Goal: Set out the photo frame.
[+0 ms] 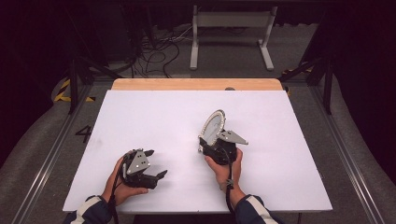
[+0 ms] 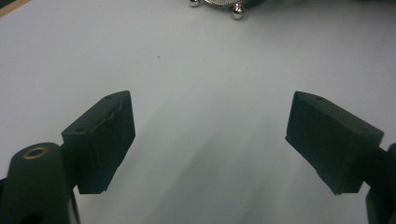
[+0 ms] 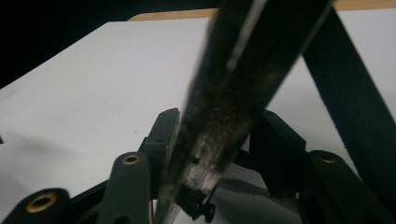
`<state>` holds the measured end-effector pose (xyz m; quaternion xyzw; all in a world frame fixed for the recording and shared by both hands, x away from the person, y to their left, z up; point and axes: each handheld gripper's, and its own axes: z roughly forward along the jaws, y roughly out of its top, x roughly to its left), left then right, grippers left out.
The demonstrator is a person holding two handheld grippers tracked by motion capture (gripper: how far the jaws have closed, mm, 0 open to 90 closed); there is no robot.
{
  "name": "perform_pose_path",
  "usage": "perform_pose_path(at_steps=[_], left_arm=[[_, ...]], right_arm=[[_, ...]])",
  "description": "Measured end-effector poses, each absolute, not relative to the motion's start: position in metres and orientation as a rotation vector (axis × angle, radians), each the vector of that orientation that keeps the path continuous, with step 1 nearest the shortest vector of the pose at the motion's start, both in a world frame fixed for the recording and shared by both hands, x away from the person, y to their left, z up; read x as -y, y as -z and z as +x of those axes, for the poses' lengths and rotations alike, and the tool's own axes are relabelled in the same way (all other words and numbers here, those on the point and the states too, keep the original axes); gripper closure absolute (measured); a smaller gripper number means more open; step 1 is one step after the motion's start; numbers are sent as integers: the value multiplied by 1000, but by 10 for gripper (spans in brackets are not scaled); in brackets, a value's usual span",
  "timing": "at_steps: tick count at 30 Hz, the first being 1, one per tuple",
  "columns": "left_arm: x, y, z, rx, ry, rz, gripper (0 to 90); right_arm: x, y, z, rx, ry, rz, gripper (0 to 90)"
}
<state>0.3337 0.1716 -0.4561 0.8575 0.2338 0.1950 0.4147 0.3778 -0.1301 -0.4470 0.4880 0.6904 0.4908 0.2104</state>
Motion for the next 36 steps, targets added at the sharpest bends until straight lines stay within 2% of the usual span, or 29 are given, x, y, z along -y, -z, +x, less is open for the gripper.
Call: perform_pose_path(at_steps=[13,36], left_arm=[[-168,458,337,-586,-460,2168,192],[-166,455,336,-618,-493,2182,175]], right_arm=[[146,443,386,-2061,-1397,1311,686],[164,437,401,-2300,-1413,1219,746]])
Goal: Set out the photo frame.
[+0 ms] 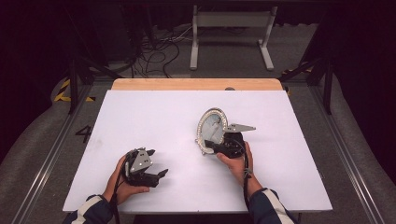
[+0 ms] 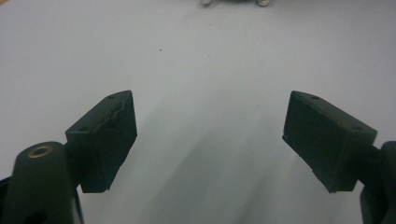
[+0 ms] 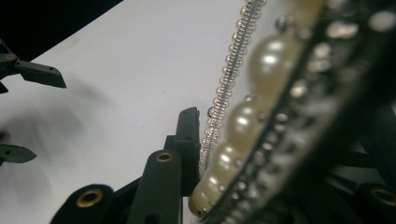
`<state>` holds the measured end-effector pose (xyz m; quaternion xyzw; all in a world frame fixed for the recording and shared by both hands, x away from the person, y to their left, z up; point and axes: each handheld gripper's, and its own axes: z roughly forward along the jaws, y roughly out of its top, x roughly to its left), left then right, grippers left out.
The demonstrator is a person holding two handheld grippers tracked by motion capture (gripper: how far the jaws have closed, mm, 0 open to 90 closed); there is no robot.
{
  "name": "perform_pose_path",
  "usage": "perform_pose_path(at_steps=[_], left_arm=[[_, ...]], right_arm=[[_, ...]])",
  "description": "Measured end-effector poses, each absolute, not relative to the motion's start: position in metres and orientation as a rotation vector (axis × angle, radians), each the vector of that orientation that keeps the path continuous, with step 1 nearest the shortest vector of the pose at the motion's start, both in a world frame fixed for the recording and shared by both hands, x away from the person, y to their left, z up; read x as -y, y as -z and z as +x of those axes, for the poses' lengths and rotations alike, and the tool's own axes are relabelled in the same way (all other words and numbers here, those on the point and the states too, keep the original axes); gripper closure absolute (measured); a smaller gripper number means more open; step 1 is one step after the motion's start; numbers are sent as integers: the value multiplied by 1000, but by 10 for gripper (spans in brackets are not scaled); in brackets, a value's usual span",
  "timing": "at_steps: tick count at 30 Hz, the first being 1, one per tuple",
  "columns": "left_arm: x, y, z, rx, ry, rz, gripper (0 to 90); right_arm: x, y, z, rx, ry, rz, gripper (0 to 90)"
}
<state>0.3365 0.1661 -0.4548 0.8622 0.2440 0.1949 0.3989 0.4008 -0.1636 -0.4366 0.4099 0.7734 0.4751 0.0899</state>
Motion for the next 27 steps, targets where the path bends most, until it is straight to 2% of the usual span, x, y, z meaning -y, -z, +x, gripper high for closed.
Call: perform_pose_path(at_steps=[7,13,21,24,26,27], left_arm=[[-162,454,343,-656,-485,2166,187],[-155,450,366,-666,-496,2129,181],[-125,446,391,-559,-389,2163,162],[-107,444,408,-527,-288,2147,169],[-94,441,417,-505,-250,2121,169],[-89,440,419,-495,-245,2118,169]], right_arm=[[168,435,405,-2369,-1410,1168,764],[171,435,409,-2410,-1432,1144,777],[178,433,415,-2507,-1445,1071,773],[177,433,413,-2476,-1422,1052,717],[176,432,410,-2422,-1393,1063,622],[176,431,408,-2400,-1378,1061,606]])
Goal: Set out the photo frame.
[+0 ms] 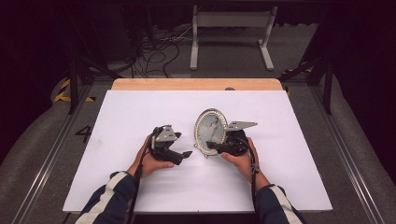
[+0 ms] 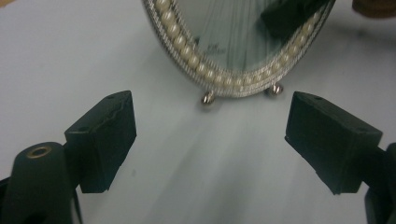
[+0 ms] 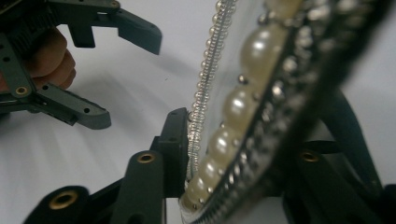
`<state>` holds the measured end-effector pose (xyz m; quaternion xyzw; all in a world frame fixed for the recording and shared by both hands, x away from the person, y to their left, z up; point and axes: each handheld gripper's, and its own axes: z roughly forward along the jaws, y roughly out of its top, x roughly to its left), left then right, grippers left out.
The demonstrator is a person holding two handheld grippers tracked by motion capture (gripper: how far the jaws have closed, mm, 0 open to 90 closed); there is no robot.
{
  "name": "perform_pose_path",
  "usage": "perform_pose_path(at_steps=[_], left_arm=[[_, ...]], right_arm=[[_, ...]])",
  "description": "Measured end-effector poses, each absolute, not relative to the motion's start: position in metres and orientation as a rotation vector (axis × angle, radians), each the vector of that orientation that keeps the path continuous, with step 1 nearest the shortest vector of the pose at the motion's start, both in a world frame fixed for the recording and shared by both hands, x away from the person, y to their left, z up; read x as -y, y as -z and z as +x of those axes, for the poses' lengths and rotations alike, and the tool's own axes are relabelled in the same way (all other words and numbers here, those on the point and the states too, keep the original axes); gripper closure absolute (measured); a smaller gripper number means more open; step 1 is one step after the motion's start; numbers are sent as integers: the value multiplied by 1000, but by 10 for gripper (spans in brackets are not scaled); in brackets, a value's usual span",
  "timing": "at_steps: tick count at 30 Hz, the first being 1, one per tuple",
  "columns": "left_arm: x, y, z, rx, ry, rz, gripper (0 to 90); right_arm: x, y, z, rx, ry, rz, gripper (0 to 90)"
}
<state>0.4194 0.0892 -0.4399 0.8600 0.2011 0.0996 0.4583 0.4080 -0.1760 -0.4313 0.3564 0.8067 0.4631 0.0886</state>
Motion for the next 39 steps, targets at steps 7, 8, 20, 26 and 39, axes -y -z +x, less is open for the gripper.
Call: perform_pose_path(at_steps=[7,8,20,26,39], left_arm=[[-68,440,443,-533,-233,2106,158],[-68,440,446,-544,-220,2098,158],[-62,448,457,-533,-190,2065,243],[-64,447,455,-512,-159,2075,375],[-68,440,444,-539,-200,2142,425]], right_arm=[[186,426,393,-2303,-1348,1059,483],[188,426,391,-2288,-1348,1067,476],[207,408,366,-2107,-1464,1045,596],[202,406,361,-2100,-1463,1017,745],[204,408,372,-2106,-1476,1065,772]])
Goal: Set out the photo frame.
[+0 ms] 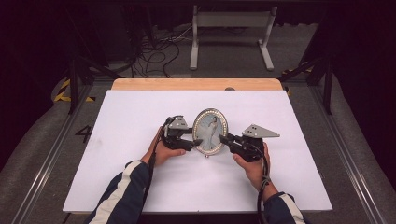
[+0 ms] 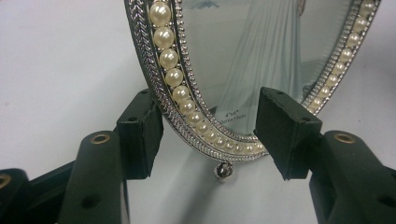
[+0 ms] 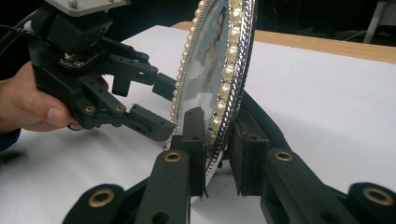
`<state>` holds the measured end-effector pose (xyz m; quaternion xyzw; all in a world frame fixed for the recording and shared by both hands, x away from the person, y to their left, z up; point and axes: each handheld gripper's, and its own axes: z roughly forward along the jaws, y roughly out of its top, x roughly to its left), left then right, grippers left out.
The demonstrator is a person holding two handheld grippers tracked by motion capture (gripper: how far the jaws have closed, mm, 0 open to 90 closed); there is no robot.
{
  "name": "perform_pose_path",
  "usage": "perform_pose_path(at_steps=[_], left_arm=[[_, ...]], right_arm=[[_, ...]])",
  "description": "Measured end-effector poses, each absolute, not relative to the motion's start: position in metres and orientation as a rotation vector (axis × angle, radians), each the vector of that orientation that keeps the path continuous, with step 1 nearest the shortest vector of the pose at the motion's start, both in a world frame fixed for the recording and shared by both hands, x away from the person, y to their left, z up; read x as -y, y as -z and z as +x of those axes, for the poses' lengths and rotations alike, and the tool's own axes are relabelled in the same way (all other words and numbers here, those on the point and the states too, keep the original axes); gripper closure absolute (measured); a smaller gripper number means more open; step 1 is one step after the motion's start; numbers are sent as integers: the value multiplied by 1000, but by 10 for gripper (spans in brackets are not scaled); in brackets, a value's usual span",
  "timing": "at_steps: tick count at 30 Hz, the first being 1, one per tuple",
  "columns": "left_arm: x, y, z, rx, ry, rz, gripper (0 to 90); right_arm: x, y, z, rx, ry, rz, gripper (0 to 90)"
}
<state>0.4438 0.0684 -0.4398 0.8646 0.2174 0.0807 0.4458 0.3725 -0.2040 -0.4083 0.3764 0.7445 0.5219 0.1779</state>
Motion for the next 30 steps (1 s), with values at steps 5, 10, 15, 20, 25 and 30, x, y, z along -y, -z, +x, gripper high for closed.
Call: perform_pose_path(at_steps=[5,10,15,20,25,30], left_arm=[[-69,441,438,-536,-218,2167,419],[-71,441,437,-540,-201,2158,408],[-72,439,440,-573,-184,2095,343],[-80,424,442,-608,-234,1999,321],[-83,420,446,-619,-240,1979,348],[-80,417,448,-578,-229,1987,473]], right_arm=[[203,408,377,-2107,-1470,1064,778],[202,409,379,-2101,-1473,1072,780],[201,409,376,-2094,-1453,1053,759],[203,406,370,-2088,-1421,1028,734],[204,406,366,-2094,-1420,1035,752],[202,407,364,-2087,-1392,1051,762]])
